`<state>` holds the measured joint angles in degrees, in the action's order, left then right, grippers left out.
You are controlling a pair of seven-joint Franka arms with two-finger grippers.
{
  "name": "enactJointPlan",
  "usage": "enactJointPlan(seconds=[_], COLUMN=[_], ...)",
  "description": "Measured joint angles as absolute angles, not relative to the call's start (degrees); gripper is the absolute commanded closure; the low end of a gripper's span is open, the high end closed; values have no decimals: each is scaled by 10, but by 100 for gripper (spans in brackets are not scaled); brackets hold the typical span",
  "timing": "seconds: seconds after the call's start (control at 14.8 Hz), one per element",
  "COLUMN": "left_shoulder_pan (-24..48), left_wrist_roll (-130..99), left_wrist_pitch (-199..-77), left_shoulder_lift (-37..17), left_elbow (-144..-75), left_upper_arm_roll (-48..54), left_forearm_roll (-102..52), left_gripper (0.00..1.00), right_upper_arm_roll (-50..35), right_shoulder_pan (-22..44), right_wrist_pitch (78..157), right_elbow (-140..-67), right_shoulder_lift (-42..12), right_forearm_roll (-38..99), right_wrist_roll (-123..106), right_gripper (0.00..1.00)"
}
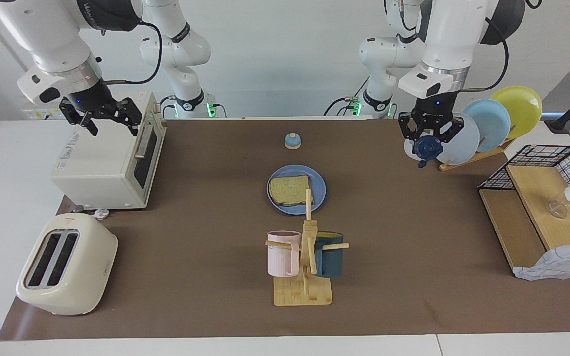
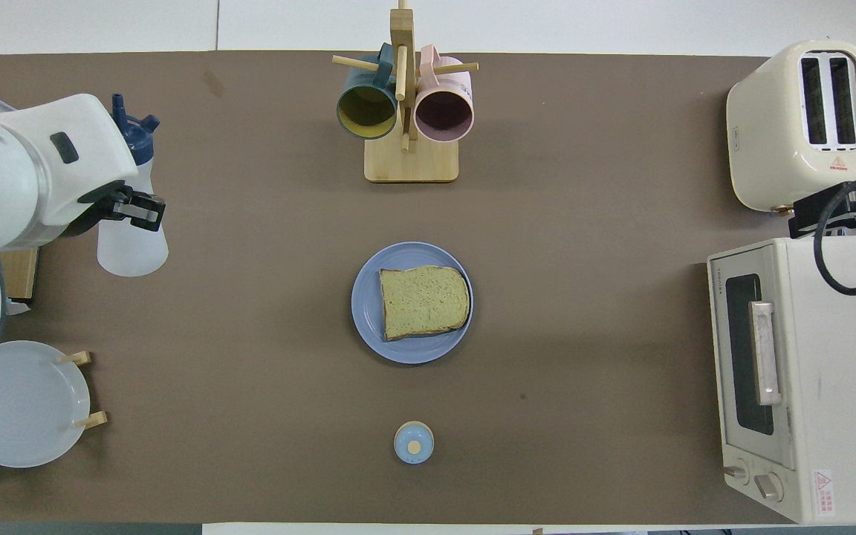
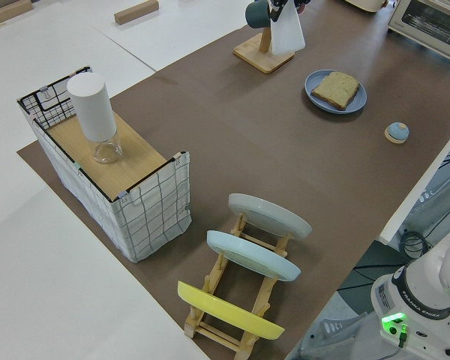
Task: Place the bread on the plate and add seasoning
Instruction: 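Carry the bottle upright with the left gripper toward the mug rack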
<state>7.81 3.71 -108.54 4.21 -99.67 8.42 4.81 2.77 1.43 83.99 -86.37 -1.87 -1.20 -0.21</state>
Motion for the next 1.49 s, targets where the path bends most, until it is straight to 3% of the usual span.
enactJointPlan(seconds=[1.01,1.49], left_shoulder_pan=[42,42], left_wrist_roll=[-29,-29], left_wrist_pitch=[-1450,-1602], left_shoulder_lift=[66,17], left_elbow=[-1192,-1248], left_upper_arm_roll=[86,86], left_forearm_roll=[-19,-19], left_gripper=[85,81], right_upper_arm_roll=[28,28], right_shoulder_pan=[14,14], right_wrist_pitch=[840,840], right_elbow=[-864,-864], right_shoulder_lift=[-19,-19], right_forearm_roll=[-12,-12], right_wrist_roll=[-2,-2], right_gripper=[0,0])
